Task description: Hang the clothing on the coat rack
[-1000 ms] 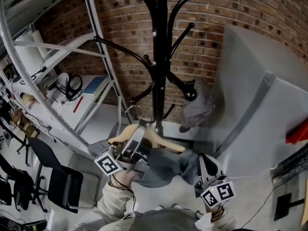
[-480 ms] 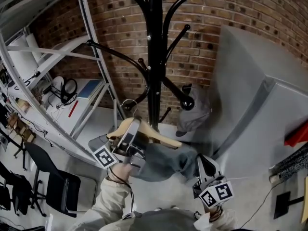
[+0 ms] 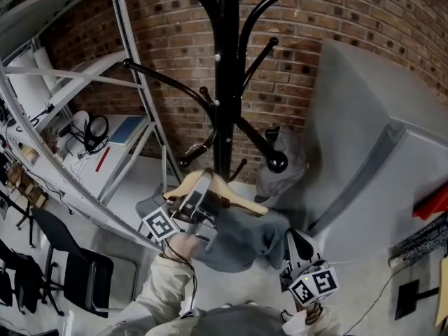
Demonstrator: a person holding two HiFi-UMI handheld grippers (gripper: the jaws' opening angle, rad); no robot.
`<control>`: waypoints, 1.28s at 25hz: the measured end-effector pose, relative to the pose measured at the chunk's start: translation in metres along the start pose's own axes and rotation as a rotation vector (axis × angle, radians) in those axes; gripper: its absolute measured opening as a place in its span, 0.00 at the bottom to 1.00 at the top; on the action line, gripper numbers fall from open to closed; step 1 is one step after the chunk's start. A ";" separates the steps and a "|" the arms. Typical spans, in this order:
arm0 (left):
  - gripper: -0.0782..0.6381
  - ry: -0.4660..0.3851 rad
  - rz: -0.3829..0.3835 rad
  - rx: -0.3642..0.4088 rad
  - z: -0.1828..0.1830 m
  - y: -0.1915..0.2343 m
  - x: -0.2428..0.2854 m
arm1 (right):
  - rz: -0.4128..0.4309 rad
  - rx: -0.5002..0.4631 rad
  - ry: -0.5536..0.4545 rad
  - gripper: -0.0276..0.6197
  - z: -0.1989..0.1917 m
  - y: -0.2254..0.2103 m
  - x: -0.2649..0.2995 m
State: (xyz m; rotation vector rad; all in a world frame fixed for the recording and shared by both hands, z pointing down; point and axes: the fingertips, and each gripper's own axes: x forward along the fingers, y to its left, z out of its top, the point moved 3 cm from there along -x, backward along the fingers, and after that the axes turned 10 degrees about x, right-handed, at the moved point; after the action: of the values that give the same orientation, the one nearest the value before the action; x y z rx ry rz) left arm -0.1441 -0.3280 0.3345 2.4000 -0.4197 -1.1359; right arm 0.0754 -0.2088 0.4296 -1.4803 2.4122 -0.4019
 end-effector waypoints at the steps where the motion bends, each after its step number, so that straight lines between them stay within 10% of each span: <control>1: 0.25 0.003 0.002 -0.004 -0.002 0.003 0.001 | -0.003 0.002 0.002 0.08 -0.001 -0.001 0.000; 32: 0.29 -0.043 -0.031 -0.046 -0.012 0.027 -0.001 | -0.007 0.044 0.038 0.08 -0.013 -0.012 -0.005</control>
State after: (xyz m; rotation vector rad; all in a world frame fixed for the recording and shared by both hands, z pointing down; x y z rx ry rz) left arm -0.1374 -0.3473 0.3553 2.3537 -0.3684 -1.1999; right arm 0.0827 -0.2084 0.4466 -1.4755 2.4121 -0.4849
